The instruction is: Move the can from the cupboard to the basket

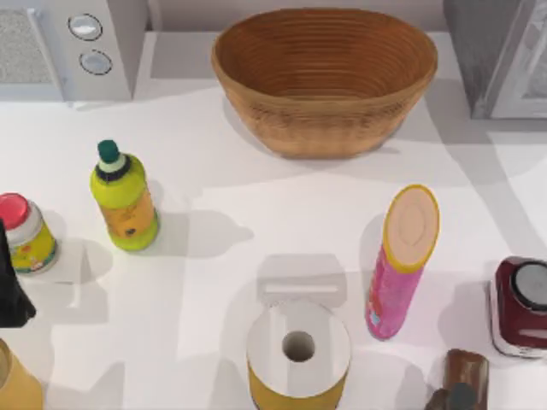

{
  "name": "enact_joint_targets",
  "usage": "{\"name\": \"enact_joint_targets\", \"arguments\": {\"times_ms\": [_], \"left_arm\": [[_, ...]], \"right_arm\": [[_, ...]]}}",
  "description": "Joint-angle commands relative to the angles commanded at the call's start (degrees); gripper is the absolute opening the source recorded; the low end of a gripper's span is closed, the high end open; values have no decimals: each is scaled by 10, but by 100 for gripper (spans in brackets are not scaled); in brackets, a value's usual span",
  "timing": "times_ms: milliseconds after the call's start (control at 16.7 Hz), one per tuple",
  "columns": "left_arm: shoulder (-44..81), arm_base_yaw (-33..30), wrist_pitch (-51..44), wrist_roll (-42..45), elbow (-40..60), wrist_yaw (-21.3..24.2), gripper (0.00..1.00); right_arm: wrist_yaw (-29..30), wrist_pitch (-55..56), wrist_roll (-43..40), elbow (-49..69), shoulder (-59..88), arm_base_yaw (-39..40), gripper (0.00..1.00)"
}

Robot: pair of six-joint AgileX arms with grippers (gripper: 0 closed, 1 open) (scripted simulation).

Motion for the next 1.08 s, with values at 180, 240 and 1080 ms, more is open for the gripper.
{"name": "enact_joint_targets", "arguments": {"times_ms": [180,240,1080], "left_arm": [[0,0,0,0,0,0,100],[0,0,0,0,0,0,100],[0,0,0,0,0,0,100]], "right_arm": [[0,0,0,0,0,0,77],[0,0,0,0,0,0,70],[0,0,0,0,0,0,0]]}}
